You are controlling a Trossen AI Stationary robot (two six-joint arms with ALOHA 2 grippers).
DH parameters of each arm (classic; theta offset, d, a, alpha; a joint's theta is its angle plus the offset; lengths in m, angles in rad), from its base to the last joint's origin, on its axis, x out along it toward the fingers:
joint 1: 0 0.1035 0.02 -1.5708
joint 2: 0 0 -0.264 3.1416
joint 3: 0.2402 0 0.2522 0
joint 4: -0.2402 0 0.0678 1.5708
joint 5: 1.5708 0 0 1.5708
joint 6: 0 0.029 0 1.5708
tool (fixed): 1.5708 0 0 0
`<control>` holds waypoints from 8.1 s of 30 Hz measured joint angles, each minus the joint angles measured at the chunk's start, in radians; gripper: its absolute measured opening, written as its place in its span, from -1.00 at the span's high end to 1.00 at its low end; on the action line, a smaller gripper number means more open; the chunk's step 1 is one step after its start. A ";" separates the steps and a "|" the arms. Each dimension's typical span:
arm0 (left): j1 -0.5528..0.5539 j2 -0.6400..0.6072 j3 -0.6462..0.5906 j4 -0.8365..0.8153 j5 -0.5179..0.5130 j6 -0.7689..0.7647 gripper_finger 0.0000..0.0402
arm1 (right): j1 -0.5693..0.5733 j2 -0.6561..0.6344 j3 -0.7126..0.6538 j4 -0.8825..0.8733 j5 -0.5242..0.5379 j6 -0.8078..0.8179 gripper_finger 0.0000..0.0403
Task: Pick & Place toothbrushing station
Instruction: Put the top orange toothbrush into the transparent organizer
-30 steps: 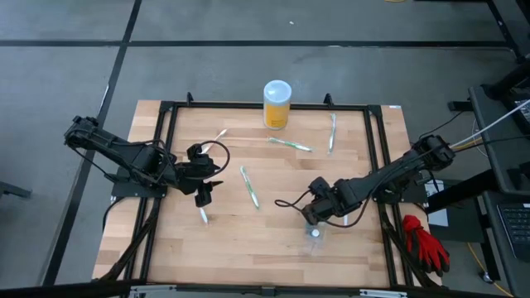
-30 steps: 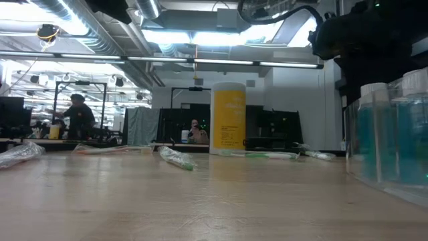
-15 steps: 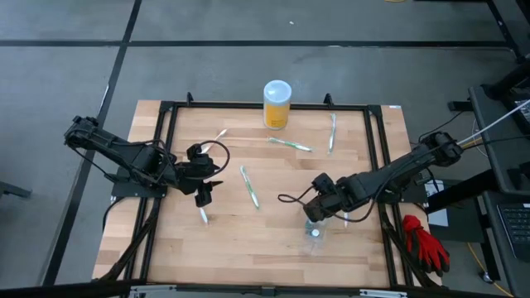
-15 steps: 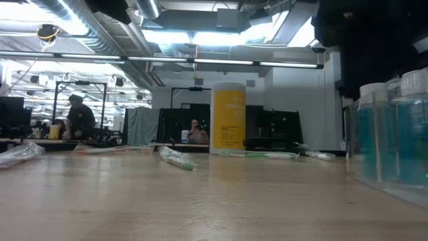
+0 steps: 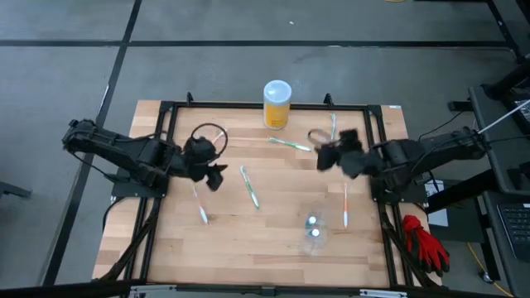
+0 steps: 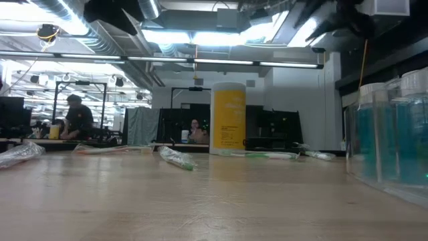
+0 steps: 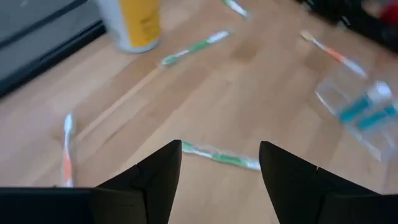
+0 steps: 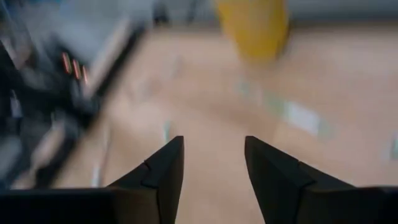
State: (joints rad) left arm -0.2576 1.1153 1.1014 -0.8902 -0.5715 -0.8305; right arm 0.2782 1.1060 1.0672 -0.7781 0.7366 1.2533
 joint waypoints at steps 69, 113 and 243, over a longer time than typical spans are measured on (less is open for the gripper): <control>0.993 0.750 0.186 0.051 0.539 0.730 -0.01 | -0.114 -0.049 0.000 0.419 -0.179 -0.479 0.19; 0.850 0.336 0.182 0.258 0.827 0.469 0.99 | -0.061 -0.161 0.000 0.359 -0.112 -0.500 0.19; 0.348 0.812 0.390 1.352 1.183 -0.041 0.99 | -0.048 -0.175 0.021 0.292 -0.435 -0.506 0.19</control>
State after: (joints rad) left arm 0.0907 1.9278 1.4914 0.4618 0.6113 -0.8710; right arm 0.2302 0.9306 1.0878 -0.4859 0.3013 0.7472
